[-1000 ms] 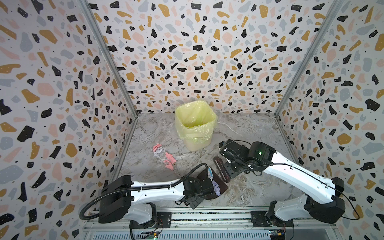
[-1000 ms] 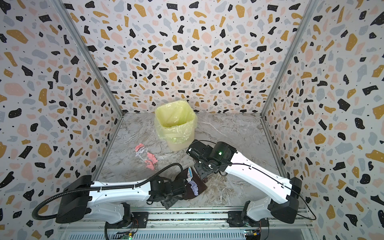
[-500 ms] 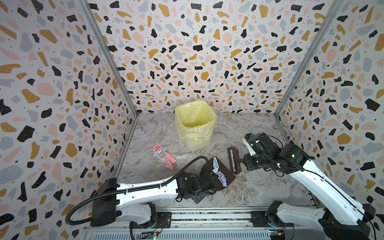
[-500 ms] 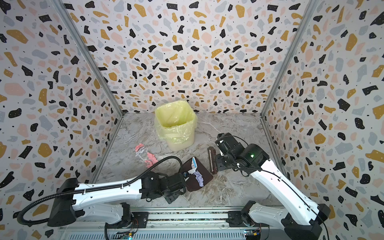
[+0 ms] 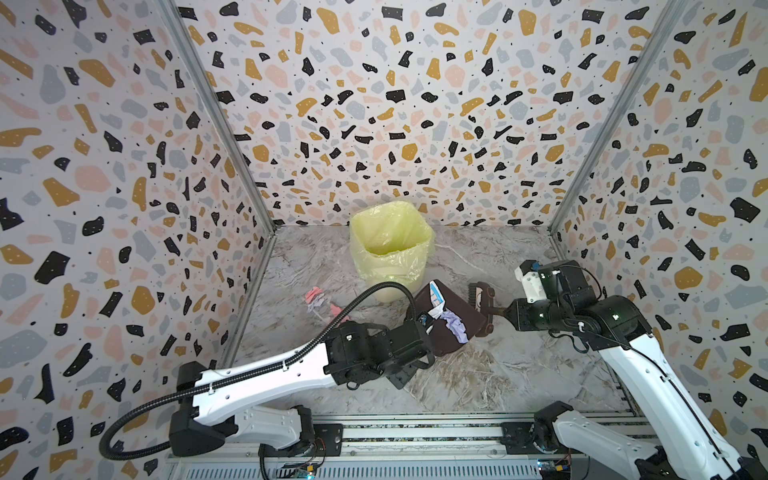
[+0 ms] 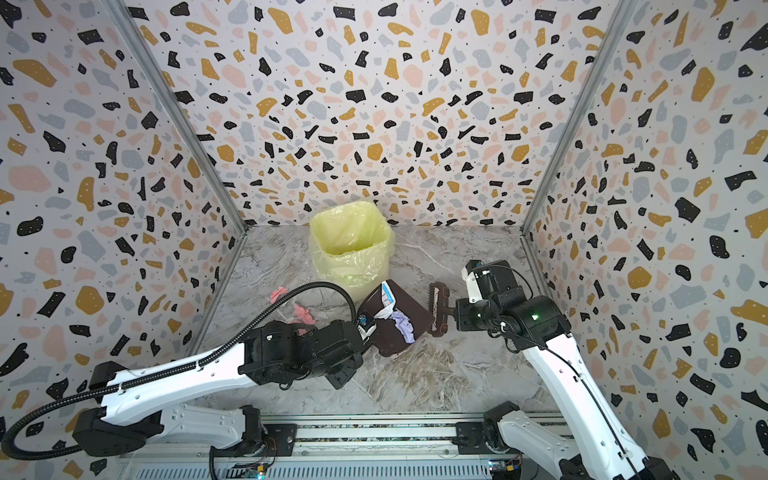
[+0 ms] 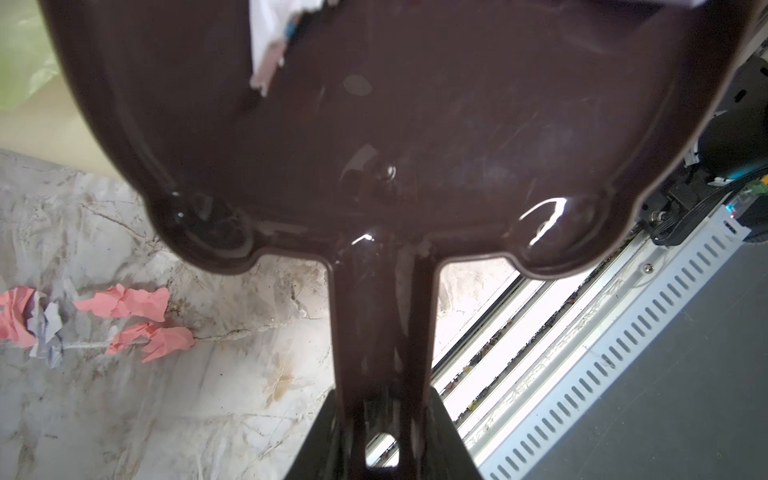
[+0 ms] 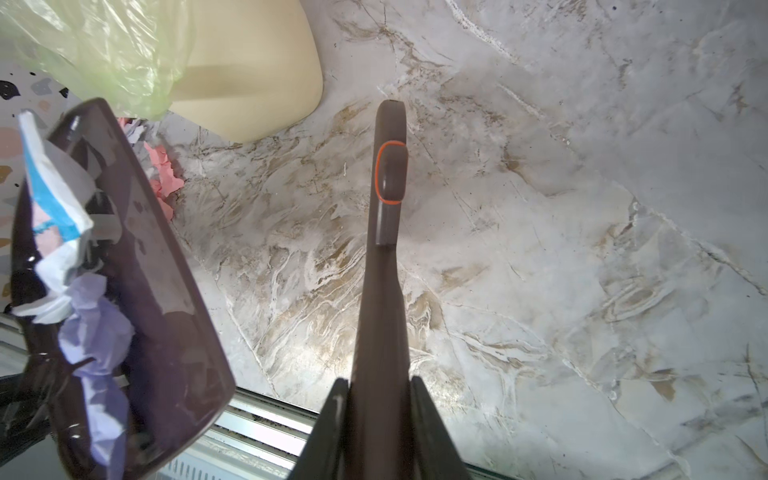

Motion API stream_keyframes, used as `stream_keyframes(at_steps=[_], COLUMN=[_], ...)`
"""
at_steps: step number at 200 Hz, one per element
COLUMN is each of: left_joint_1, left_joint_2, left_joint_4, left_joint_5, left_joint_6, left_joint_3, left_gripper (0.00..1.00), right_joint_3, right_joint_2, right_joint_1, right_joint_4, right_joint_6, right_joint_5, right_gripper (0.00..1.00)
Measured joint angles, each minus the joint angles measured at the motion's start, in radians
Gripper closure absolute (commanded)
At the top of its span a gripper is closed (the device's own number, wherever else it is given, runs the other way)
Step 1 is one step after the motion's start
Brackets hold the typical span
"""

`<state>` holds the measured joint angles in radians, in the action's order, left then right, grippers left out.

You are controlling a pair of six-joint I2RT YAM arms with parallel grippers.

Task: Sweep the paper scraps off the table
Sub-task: 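Lift the dustpan with the left gripper while the right gripper draws the brush back, then carry the dustpan with the left gripper up over the yellow bin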

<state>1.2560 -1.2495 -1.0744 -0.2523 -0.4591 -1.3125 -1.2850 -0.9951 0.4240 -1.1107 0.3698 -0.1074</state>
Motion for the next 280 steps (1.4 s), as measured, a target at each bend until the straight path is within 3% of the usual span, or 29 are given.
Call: stream_keyframes(at_steps=[56,158,229,280], left_joint_1=[-0.09,-0.434,-0.699,-0.797], left_joint_2=[-0.002,0.022,0.018,-0.026], left_joint_4=[-0.117,-0.237,-0.237,-0.18], left_joint_5=[-0.034,-0.092,-0.092,-0.072], left_joint_6=[-0.005,0.102,0.228,0.301], left_joint_3=[-0.142,-0.272,-0.297,-0.309], left_gripper=[1.0,1.0,1.0,1.0], right_joint_3=[0.002,0.002,0.002,0.001], right_joint_2=[0.0,-0.035,-0.042,-0.042], right_joint_1=[-0.049,-0.16,-0.229,-0.254], right_joint_4=[0.014,0.031,0.041,0.025], right_joint_6=[-0.042,-0.117,-0.16,-0.185], right_joint_5=[-0.053,-0.15,-0.215,-0.235], right_gripper=[1.0,1.0,1.0,1.0])
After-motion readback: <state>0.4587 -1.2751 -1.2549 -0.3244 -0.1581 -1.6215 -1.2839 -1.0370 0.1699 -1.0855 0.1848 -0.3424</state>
